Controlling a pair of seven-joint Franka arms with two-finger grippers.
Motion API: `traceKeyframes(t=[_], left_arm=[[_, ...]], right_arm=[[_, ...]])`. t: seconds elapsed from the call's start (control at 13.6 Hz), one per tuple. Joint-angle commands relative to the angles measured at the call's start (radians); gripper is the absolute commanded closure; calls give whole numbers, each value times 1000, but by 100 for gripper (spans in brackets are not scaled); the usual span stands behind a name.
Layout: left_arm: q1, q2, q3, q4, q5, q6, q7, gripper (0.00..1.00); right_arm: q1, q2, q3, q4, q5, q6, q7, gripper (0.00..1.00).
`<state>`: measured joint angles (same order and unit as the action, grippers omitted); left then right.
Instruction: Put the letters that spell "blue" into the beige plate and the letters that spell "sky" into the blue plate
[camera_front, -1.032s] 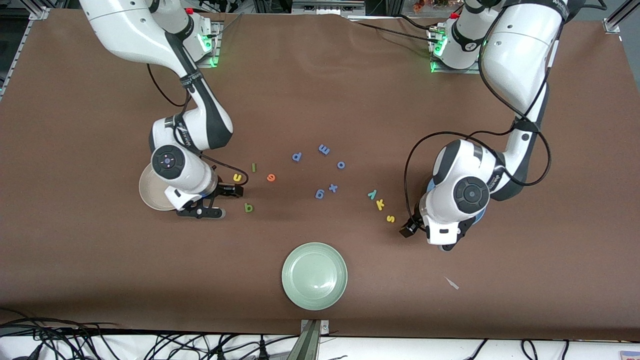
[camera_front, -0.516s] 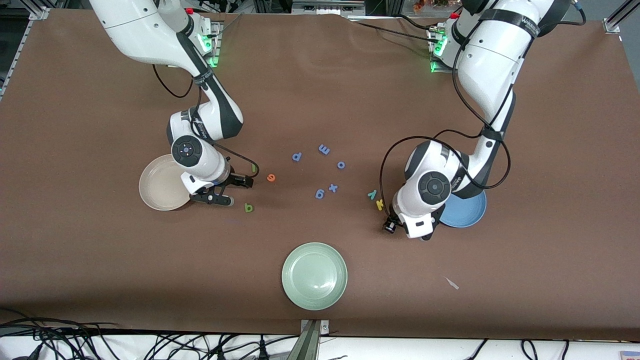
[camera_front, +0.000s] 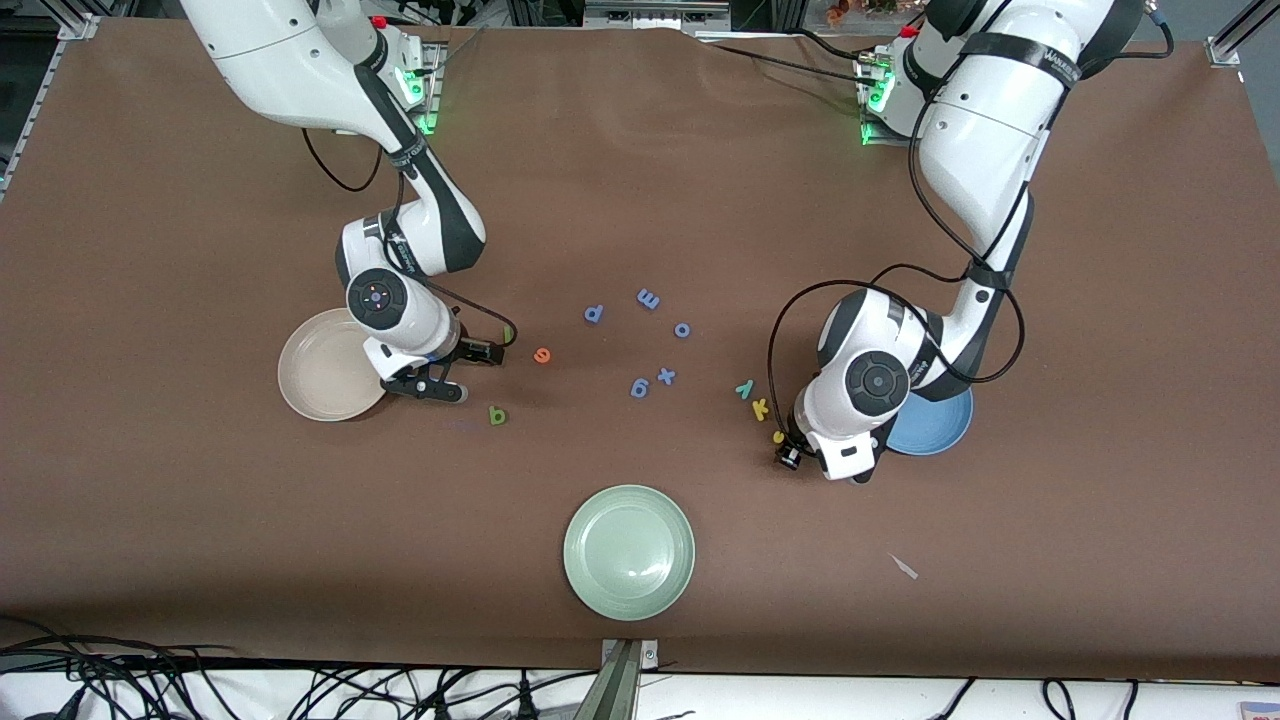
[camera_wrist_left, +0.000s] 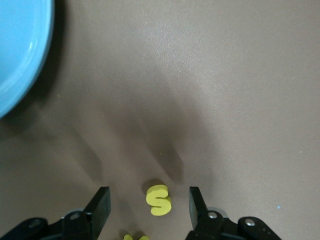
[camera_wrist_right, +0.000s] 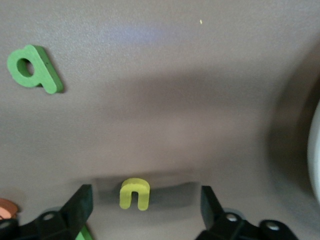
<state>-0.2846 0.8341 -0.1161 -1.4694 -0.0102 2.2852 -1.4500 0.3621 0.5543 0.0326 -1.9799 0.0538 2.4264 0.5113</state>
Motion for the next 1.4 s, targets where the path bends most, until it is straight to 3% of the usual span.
traceKeyframes(t=[0.0, 0.22, 0.37, 0.44, 0.66, 0.81, 1.11, 1.33], left_arm=[[-4, 6, 3, -3, -11, 22, -7, 33], [-15, 19, 3, 0, -11, 31, -7, 39], [-15, 19, 3, 1, -11, 31, -7, 59], [-16, 20, 3, 1, -11, 31, -7, 63], [-12, 17, 3, 4, -11, 31, -6, 90], [-5, 8, 3, 6, -11, 30, -7, 93], [27, -76, 9, 3, -10, -102, 74, 99], [93, -165, 9, -78, -8, -179, 250, 99]], right_arm=[[-5, -22, 9, -27, 12, 13, 4, 25], [-5, -14, 21, -23, 14, 14, 4, 51], [-6, -11, 23, -23, 12, 14, 4, 66], [-6, -8, 23, -20, 12, 16, 4, 73], [-6, -8, 23, -11, 12, 13, -2, 92], [-12, -13, 21, 21, 12, -19, -11, 96], [-67, -24, 9, 162, 14, -259, -130, 96], [-130, -37, -6, 174, 11, -300, -281, 95]])
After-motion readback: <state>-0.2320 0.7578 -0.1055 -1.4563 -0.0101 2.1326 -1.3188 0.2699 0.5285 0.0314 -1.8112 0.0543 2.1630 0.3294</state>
